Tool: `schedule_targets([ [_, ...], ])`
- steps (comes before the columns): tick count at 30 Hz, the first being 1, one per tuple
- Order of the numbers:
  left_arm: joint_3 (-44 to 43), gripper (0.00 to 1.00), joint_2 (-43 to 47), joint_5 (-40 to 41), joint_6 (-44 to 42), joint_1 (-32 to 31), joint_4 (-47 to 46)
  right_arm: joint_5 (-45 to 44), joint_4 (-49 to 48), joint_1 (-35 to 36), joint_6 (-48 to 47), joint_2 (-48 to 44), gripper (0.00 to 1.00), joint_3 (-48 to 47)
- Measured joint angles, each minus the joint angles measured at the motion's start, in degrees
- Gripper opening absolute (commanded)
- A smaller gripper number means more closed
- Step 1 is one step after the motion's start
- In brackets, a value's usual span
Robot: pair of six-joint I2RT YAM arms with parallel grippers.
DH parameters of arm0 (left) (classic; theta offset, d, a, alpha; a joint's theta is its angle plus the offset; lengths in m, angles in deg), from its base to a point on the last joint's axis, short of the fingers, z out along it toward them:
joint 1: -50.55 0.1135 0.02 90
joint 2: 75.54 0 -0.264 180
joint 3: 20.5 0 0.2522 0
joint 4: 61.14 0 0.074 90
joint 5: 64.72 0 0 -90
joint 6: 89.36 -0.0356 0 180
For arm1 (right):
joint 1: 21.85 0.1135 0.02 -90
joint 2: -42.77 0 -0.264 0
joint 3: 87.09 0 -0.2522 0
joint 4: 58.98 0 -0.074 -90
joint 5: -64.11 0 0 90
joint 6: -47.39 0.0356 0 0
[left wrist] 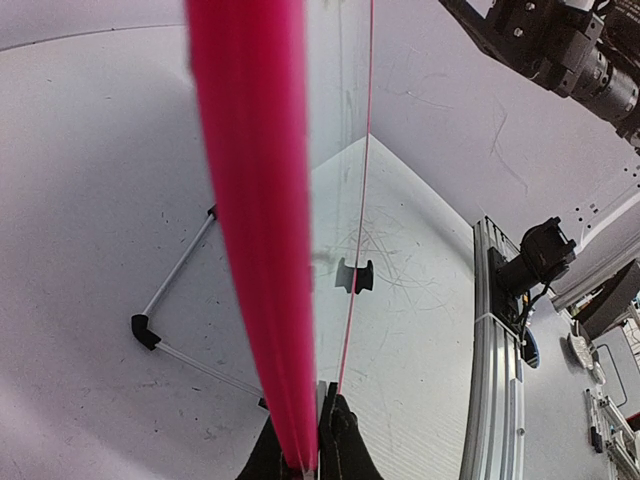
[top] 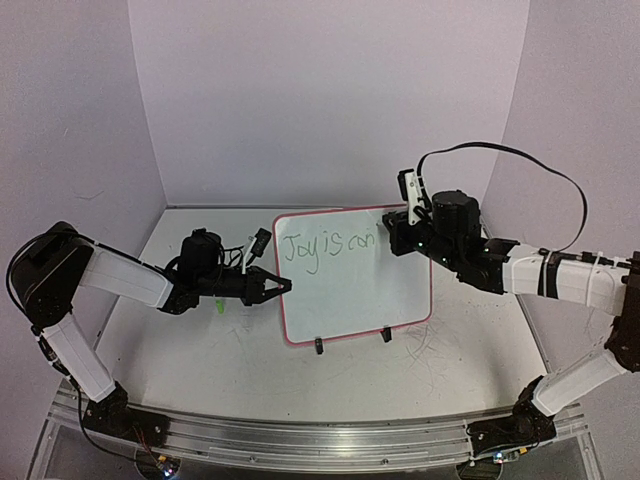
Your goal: Write a sentence on the whiteboard
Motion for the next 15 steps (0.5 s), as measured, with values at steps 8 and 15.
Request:
schedule_targets([
  [8, 0.0, 0.0, 0.0, 0.0, 0.02, 0.0, 0.0, 0.31, 0.41, 0.02, 0.34, 0.0, 0.0, 0.76],
  [15, 0.0, 0.0, 0.0, 0.04, 0.07, 0.0, 0.02, 1.03, 0.39, 0.02, 1.13, -0.11, 0.0, 1.92],
])
